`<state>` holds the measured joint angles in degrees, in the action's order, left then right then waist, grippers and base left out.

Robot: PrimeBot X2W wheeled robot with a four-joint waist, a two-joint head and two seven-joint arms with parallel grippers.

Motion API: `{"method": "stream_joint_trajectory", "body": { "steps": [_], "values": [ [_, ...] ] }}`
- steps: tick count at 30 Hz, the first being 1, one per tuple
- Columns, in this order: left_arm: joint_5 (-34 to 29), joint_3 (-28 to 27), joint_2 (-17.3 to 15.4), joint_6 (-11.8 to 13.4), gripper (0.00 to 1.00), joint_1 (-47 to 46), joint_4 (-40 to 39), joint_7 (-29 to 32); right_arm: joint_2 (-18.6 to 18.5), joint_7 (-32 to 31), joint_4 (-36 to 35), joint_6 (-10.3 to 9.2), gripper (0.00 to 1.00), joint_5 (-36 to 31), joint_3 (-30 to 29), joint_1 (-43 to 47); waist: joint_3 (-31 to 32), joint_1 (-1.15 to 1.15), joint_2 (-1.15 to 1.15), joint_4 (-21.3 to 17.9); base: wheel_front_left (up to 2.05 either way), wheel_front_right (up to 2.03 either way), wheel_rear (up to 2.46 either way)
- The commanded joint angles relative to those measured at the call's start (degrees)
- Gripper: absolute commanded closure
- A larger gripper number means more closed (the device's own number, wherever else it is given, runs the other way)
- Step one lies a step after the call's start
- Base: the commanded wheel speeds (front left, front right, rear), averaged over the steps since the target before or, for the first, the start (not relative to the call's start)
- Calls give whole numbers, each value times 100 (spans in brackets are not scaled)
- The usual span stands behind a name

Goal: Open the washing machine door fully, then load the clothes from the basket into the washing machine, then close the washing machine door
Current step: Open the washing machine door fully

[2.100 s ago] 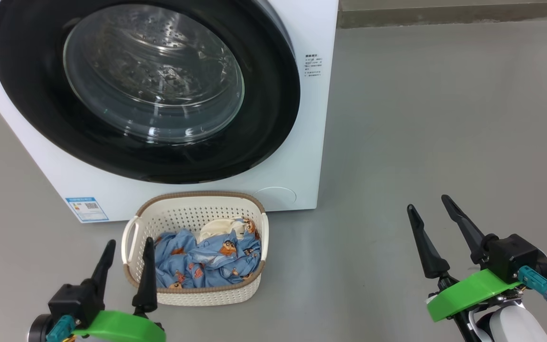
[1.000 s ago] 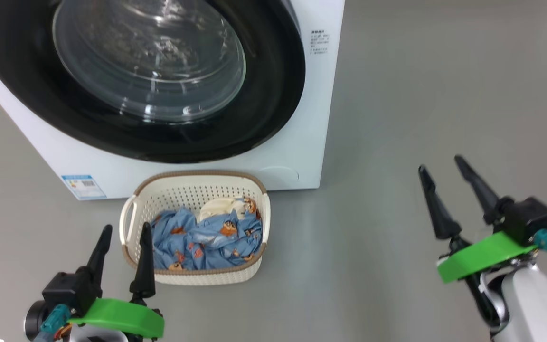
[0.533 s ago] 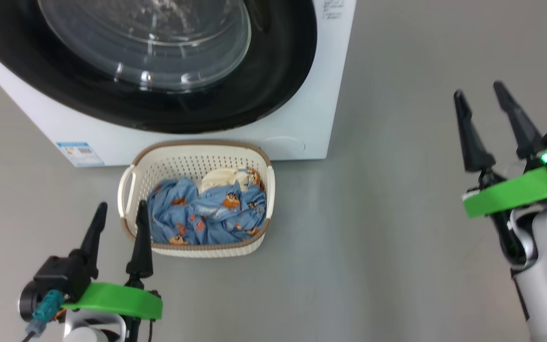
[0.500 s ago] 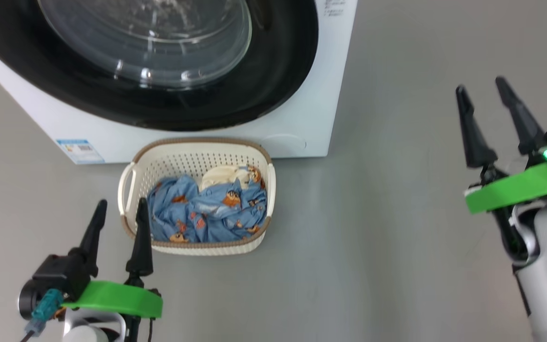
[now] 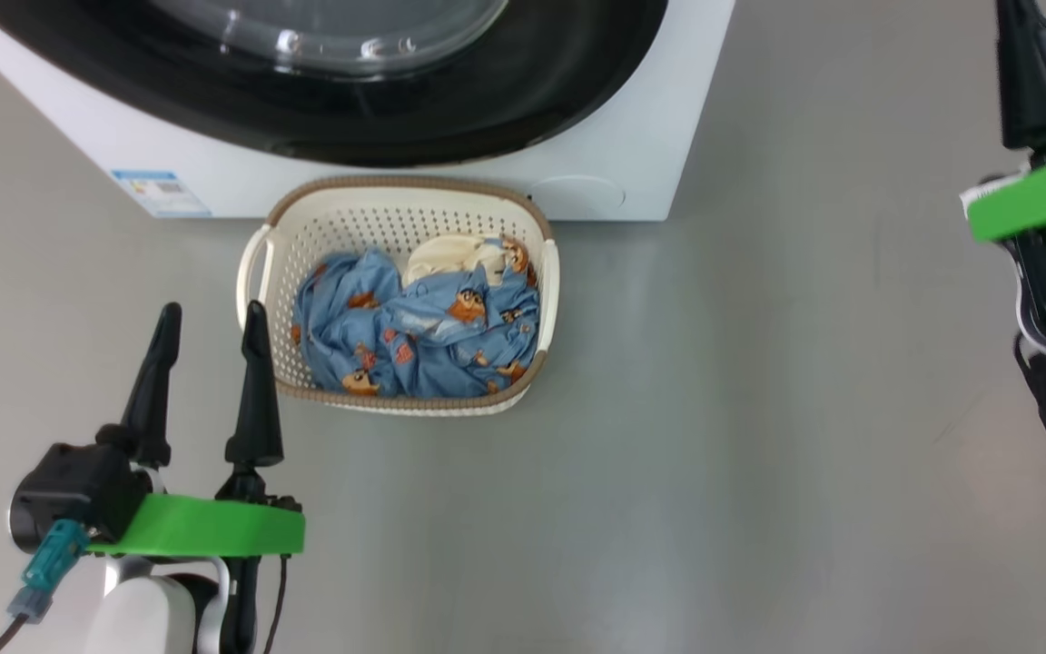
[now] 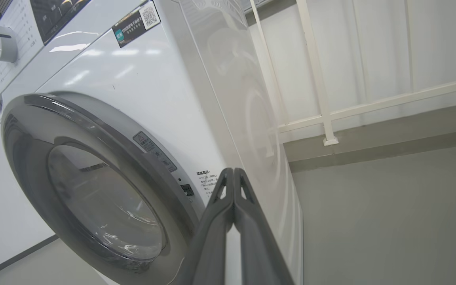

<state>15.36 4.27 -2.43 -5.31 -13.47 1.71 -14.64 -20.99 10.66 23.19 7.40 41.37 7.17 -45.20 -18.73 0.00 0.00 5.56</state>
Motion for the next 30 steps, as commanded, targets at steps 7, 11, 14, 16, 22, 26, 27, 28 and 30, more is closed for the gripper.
{"method": "stream_joint_trajectory", "body": {
  "steps": [7, 11, 14, 16, 22, 26, 27, 28, 30],
  "values": [
    [-26, -195, -59, -48, 0, -262, -168, -36, -142, -862, 22, 9, 100, 1830, 567, -804, -420, 0, 0, 207, 0, 0, 0],
    [-7, -167, -52, -59, 0, -333, -157, -36, -222, -1355, 226, 9, 100, 2685, 638, -1222, -544, 0, 0, 282, 0, 0, 0],
    [12, -137, -48, -62, 0, -382, -150, -36, -249, -1742, 432, 9, 100, 3237, 651, -1501, -637, 0, 0, 349, 0, 0, 0],
    [56, -99, -47, -52, 0, -414, -147, -36, -244, -2062, 539, 9, 100, 3582, 672, -1671, -692, 0, 0, 399, 0, 0, 0],
    [139, -32, -46, 7, 0, -411, -191, -36, -293, -2712, 736, 9, 100, 4085, 808, -2109, -851, 0, 0, 525, 0, 0, 0],
    [189, 34, -45, 31, 0, -445, -222, -36, -232, -2945, 950, 9, 100, 4370, 759, -2402, -987, 0, 0, 610, 0, 0, 0],
    [200, 47, -45, 38, 0, -454, -222, -36, -213, -3003, 1005, 9, 100, 4449, 731, -2475, -1016, 0, 0, 632, 0, 0, 0],
    [211, 57, -45, 45, 0, -463, -216, -36, -188, -3086, 1073, 9, 100, 4544, 701, -2544, -1041, 0, 0, 655, 0, 0, 0],
    [245, 90, -45, 65, 0, -486, -206, -36, -175, -3384, 1279, 9, 100, 4749, 659, -2765, -1117, 0, 0, 722, 0, 0, 0]
  ]
}}
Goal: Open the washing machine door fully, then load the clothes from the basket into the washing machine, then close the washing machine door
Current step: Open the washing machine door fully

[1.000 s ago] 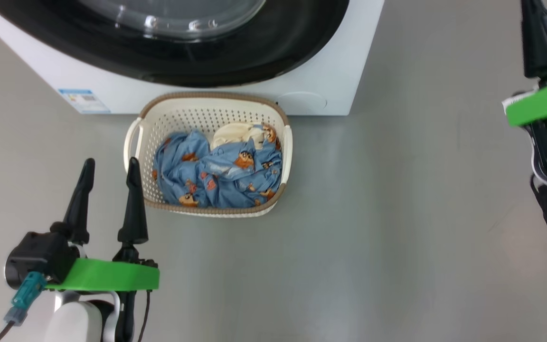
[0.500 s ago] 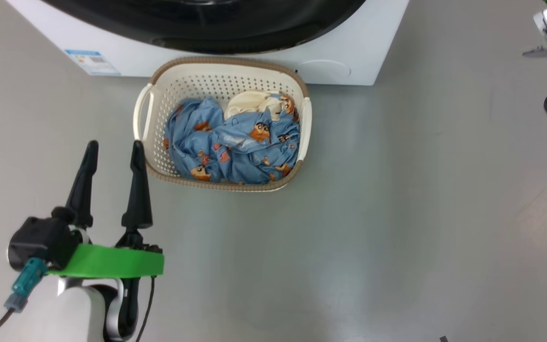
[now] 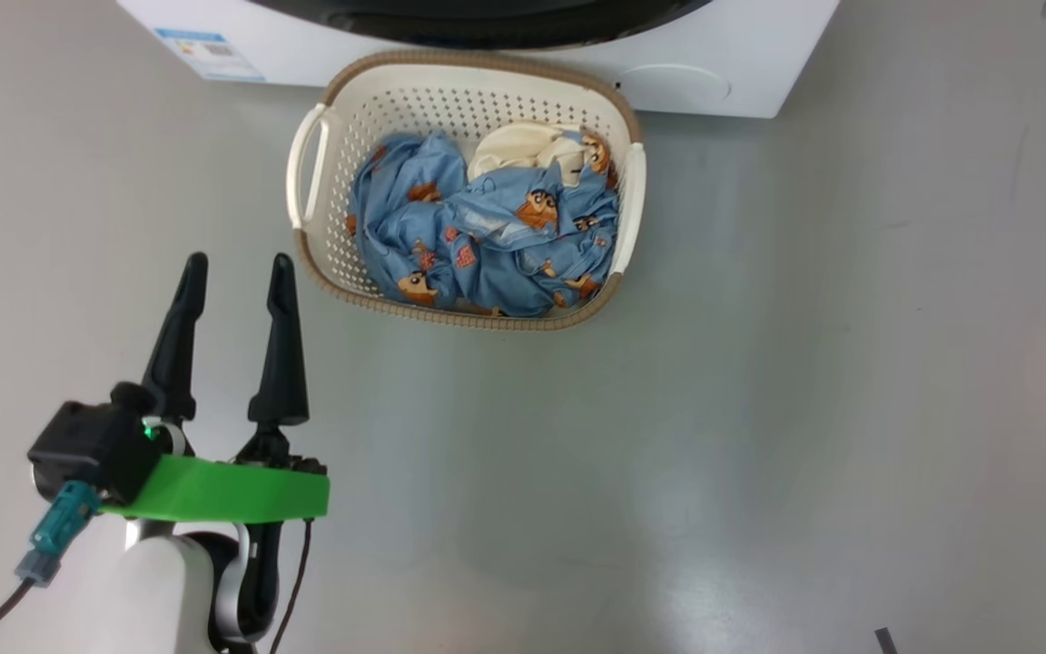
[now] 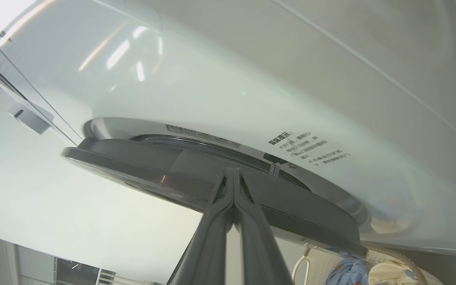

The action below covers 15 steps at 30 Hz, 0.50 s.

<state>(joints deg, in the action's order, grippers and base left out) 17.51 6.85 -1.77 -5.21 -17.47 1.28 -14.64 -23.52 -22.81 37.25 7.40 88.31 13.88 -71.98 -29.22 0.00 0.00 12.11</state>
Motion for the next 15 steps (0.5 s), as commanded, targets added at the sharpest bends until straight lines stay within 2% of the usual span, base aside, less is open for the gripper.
{"method": "stream_joint_trajectory", "body": {
  "steps": [1, 15],
  "values": [
    [48, -154, -111, 62, 0, -95, -160, -36, 76, -127, -65, 9, 100, 104, -22, -168, -94, 0, 0, 92, 0, 0, 0],
    [274, 18, -111, 143, 0, -175, -127, -36, 271, -860, 635, 9, 100, 280, 98, -1190, -362, 0, 0, 367, 0, 0, 0]
  ]
}}
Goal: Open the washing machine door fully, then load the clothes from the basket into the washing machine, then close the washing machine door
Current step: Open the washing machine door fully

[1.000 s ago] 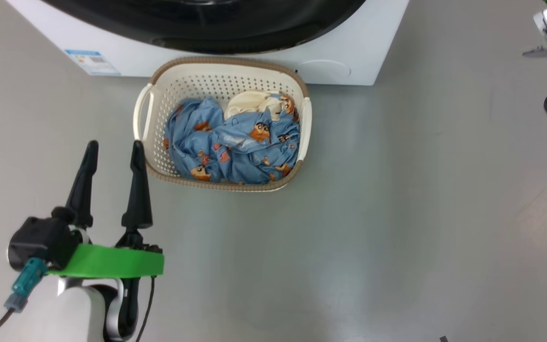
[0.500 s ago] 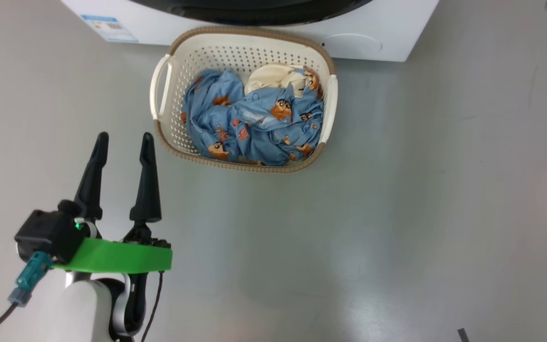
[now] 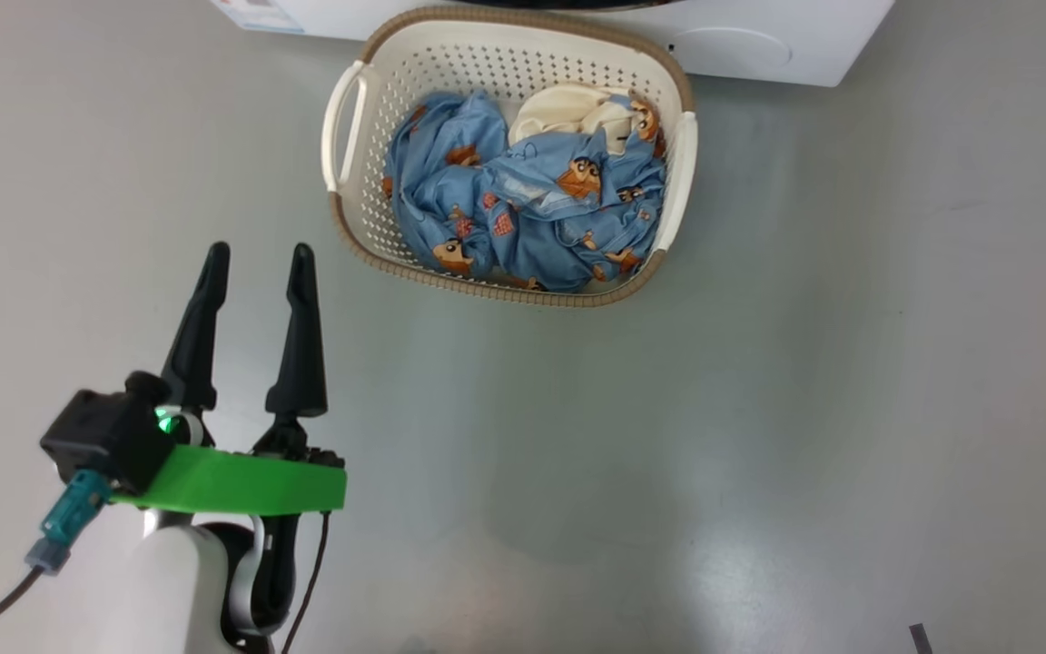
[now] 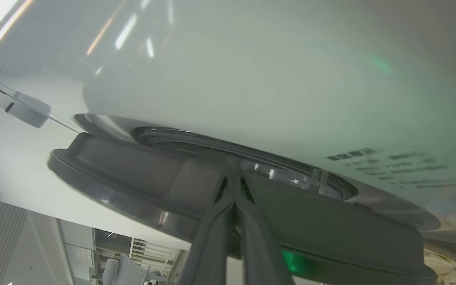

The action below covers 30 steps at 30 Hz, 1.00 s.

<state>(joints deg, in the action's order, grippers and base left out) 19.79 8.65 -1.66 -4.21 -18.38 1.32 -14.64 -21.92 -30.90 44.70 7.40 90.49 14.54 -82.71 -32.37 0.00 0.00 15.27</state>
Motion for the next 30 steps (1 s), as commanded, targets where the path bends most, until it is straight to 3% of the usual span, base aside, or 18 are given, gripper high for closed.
{"method": "stream_joint_trajectory", "body": {
  "steps": [1, 14, 30],
  "values": [
    [72, -149, -122, 54, 0, -89, -132, -36, 126, -97, -45, 9, 100, 62, 48, -192, -63, 0, 0, 68, 0, 0, 0],
    [200, -81, -122, 136, 0, -56, -99, -36, 277, -384, 441, 9, 100, -13, 215, -506, -1, 0, 0, 187, 0, 0, 0],
    [19, -253, -121, 69, 0, 379, 138, -36, 483, -687, -53, 9, 100, 184, 346, 1350, 1160, 0, 0, 74, 0, 0, 0]
  ]
}}
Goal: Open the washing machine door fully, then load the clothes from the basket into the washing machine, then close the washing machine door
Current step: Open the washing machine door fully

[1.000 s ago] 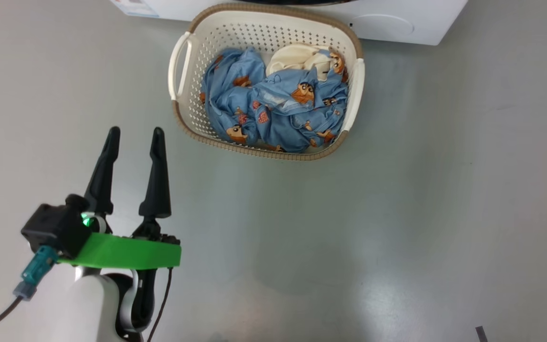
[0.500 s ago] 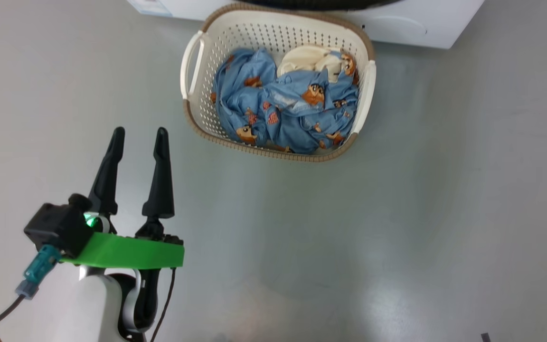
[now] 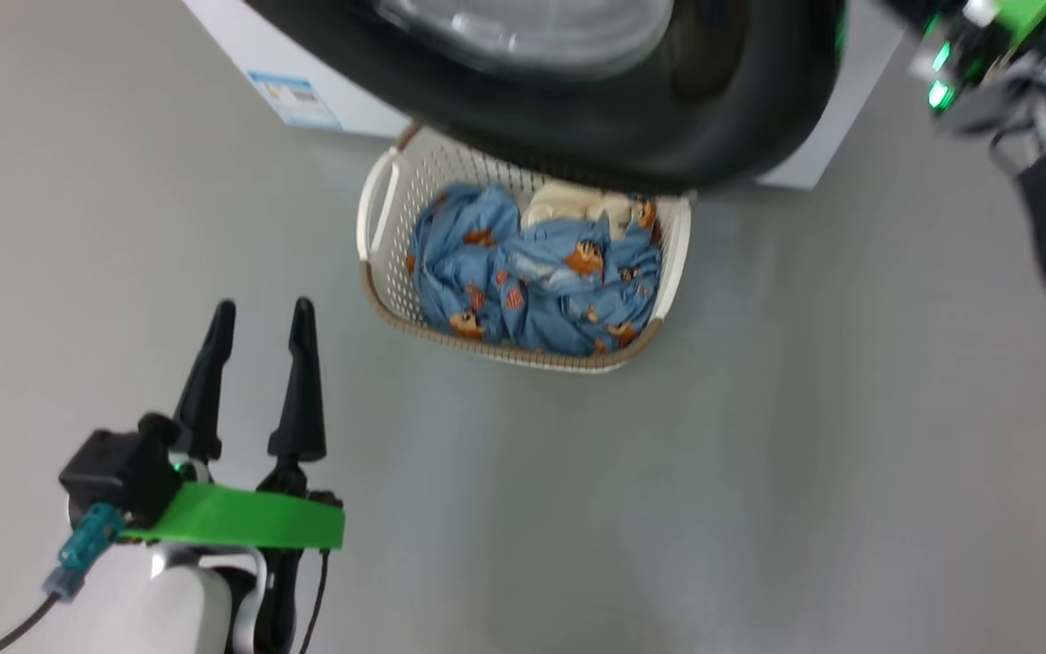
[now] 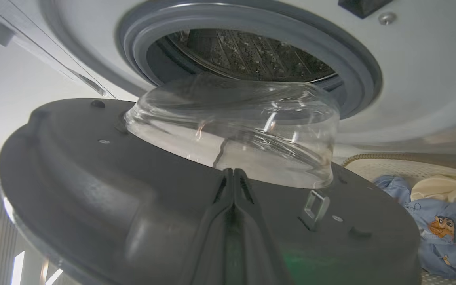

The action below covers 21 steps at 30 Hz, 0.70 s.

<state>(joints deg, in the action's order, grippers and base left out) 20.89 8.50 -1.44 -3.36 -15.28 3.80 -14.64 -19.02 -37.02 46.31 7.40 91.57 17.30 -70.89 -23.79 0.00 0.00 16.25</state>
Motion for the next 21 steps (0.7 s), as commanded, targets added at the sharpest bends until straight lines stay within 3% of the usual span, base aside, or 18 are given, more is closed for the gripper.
{"method": "stream_joint_trajectory", "body": {
  "steps": [1, 11, 21],
  "values": [
    [-115, -274, -143, -15, 0, 102, -110, -36, 218, -104, -262, 9, 100, 102, 75, 278, 372, 0, 0, -18, 0, 0, 0],
    [-345, -434, -143, -111, 0, 410, -10, -36, 364, -264, -600, 9, 100, 245, 114, 1237, 984, 0, 0, 163, 0, 0, 0],
    [-468, -504, -143, -179, 0, 695, 238, -36, 463, -378, -769, 9, 100, 384, 75, 2139, 1538, 0, 0, 613, 0, 0, 0]
  ]
}}
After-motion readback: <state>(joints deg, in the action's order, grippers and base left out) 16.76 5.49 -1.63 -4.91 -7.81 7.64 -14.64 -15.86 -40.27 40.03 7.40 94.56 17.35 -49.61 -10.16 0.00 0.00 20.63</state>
